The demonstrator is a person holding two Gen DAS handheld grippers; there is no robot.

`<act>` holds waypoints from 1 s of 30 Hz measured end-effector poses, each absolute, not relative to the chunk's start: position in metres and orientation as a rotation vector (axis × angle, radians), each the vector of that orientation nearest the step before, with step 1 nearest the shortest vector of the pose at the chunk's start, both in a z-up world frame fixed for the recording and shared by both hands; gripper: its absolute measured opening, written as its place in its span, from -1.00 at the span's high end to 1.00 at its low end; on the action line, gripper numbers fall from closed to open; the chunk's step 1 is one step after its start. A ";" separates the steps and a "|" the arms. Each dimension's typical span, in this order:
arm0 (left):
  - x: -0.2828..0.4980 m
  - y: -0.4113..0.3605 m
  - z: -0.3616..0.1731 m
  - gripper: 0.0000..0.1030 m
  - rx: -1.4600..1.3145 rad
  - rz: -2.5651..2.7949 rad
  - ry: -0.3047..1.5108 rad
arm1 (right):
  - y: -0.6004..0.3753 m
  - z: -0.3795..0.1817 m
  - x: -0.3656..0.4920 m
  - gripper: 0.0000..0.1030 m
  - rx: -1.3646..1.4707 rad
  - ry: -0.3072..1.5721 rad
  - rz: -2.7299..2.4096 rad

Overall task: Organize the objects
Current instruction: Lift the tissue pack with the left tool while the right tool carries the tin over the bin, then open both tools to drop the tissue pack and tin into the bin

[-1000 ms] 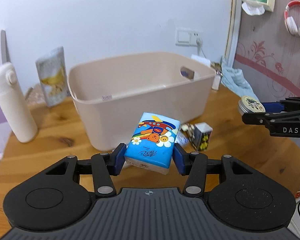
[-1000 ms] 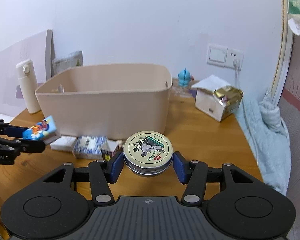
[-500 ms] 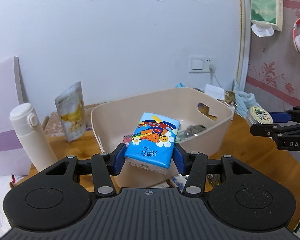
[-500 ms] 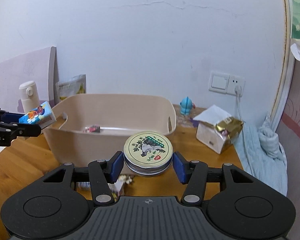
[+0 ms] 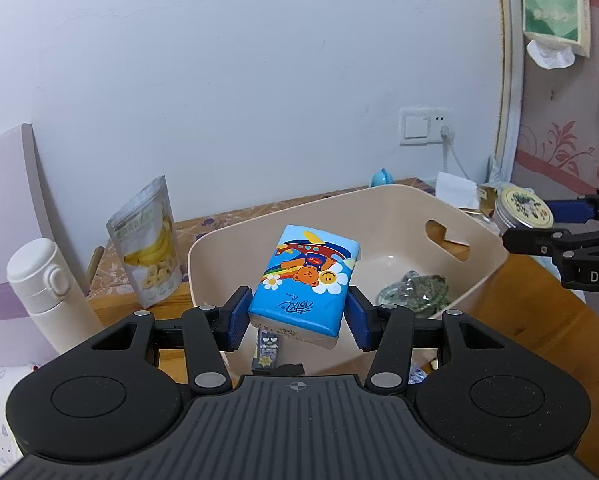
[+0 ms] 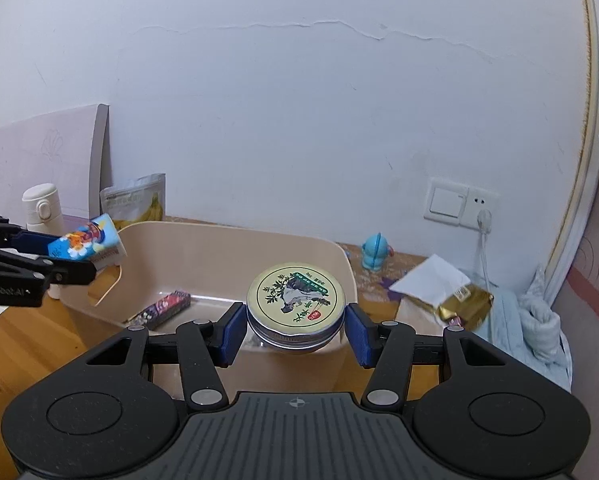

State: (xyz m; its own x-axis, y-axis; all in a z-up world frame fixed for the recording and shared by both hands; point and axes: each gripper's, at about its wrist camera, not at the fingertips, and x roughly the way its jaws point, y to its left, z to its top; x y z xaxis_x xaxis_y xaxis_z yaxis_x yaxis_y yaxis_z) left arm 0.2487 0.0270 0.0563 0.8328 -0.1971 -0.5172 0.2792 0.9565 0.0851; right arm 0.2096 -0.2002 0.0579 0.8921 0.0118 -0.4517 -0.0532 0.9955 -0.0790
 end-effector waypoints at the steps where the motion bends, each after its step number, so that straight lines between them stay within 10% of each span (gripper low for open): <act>1: 0.254 0.025 0.055 0.00 0.162 -0.247 0.536 | -0.199 0.059 0.213 0.01 -0.093 0.468 0.036; 30: 0.354 -0.001 -0.009 0.00 0.231 -0.202 0.843 | -0.184 0.014 0.311 0.01 -0.122 0.740 0.105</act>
State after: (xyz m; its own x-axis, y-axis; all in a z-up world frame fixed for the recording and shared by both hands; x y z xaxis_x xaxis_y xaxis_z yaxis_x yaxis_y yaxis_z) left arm 0.3536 -0.0007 -0.0093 0.6488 -0.0849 -0.7562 0.2673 0.9559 0.1220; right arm 0.3110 -0.1840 0.0145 0.7339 0.0517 -0.6773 -0.1380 0.9876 -0.0742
